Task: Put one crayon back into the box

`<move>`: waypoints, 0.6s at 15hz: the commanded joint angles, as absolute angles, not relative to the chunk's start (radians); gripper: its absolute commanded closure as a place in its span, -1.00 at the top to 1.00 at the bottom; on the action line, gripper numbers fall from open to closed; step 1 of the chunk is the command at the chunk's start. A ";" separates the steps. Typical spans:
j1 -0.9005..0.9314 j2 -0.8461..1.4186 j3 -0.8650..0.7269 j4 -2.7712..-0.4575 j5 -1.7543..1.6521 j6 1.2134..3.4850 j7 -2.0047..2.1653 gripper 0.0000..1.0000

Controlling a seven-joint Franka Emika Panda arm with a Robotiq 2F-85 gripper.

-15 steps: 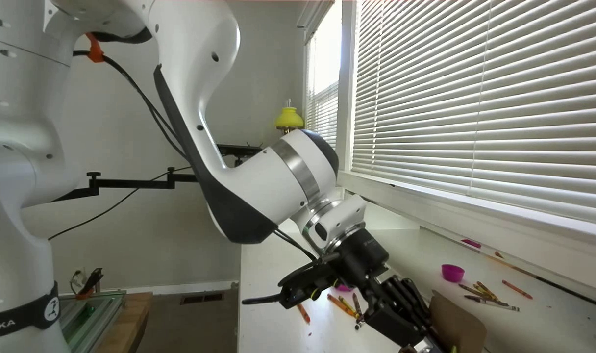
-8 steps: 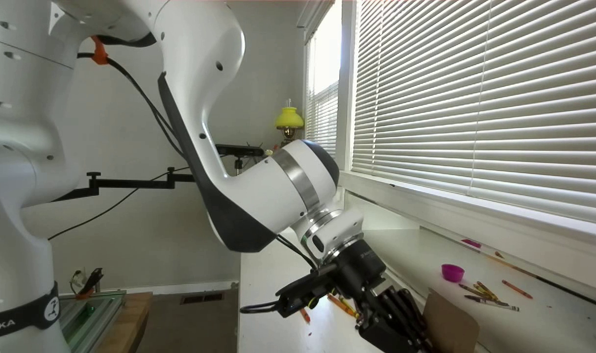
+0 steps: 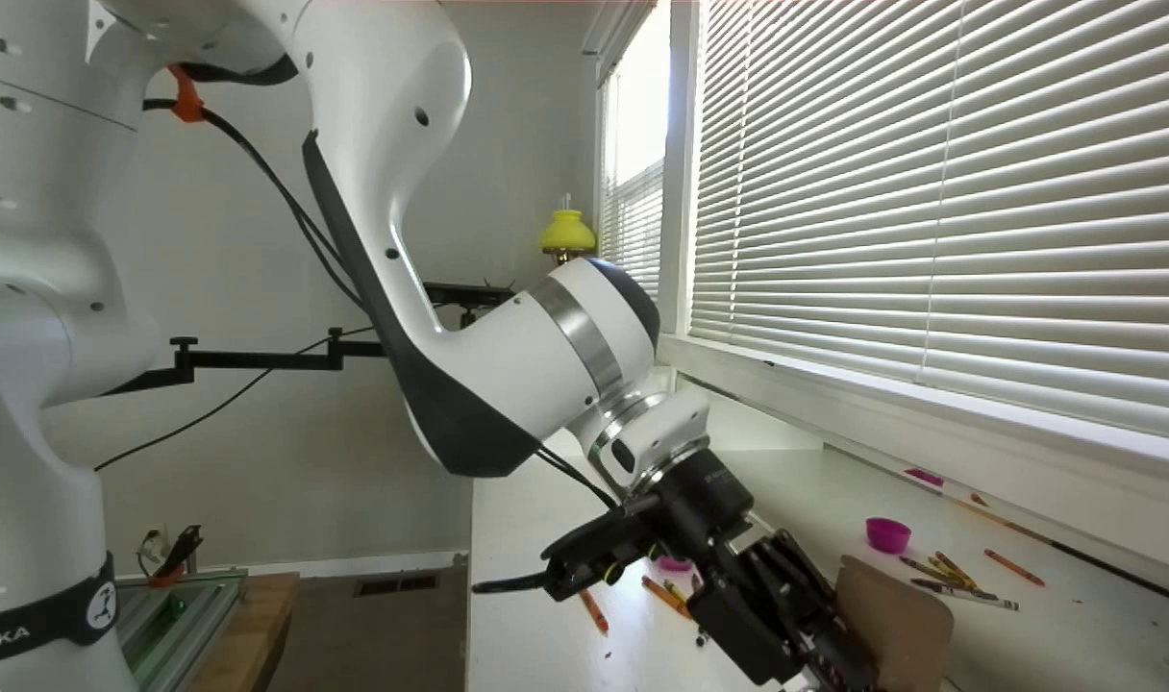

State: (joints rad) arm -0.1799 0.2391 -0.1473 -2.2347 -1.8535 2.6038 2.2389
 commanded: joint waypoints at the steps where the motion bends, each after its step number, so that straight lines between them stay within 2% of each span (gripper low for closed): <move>1: -0.194 0.085 -0.143 -2.332 -1.731 2.620 2.024 0.81; 3: -0.196 0.040 -0.151 -2.367 -1.654 2.647 1.884 1.00; 9: -0.180 -0.022 -0.157 -2.479 -1.423 2.707 1.468 1.00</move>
